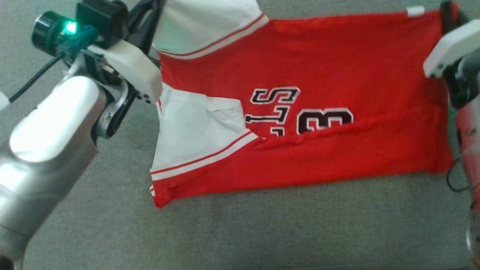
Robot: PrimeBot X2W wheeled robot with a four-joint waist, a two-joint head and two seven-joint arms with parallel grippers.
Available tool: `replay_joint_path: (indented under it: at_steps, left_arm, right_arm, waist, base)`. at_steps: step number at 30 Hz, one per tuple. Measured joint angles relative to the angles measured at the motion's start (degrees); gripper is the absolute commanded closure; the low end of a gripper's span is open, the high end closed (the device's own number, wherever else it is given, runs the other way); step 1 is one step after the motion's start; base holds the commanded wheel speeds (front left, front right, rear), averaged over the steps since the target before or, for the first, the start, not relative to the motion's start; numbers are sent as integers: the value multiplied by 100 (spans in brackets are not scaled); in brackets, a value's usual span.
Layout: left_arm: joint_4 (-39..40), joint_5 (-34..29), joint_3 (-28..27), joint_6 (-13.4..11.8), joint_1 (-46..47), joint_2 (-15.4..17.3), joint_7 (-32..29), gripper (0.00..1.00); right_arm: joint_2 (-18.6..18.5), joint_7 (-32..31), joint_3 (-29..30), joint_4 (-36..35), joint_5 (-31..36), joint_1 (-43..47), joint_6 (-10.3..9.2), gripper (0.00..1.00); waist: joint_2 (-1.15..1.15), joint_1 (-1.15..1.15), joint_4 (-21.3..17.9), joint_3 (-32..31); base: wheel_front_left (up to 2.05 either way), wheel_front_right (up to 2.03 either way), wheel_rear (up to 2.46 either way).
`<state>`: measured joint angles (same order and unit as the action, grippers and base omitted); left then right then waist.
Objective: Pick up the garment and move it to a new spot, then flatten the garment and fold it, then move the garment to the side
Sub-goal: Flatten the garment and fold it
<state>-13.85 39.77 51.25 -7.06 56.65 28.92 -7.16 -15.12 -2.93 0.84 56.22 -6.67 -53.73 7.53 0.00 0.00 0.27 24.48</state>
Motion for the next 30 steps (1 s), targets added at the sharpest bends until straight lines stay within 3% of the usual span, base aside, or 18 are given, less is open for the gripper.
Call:
replay_joint_path:
  at_steps: [9,18,30]
  left_arm:
    - [-759,-2,-201,146,376,-74,594,100]
    - [-2029,-146,-493,364,1246,-619,1585,100]
    - [-2674,-85,-191,914,908,-844,1630,100]
  right_arm:
    - [-29,524,-583,-437,-1215,-346,0,100]
    - [-240,1029,-891,-636,-1924,-734,0,100]
    - [-513,849,-1737,-521,-2475,-447,0,100]
  waist:
    - [0,0,-176,-28]
    - [0,0,-236,35]
    - [0,0,-123,-257]
  base:
    - [0,0,0]
    - [0,0,0]
    - [0,0,0]
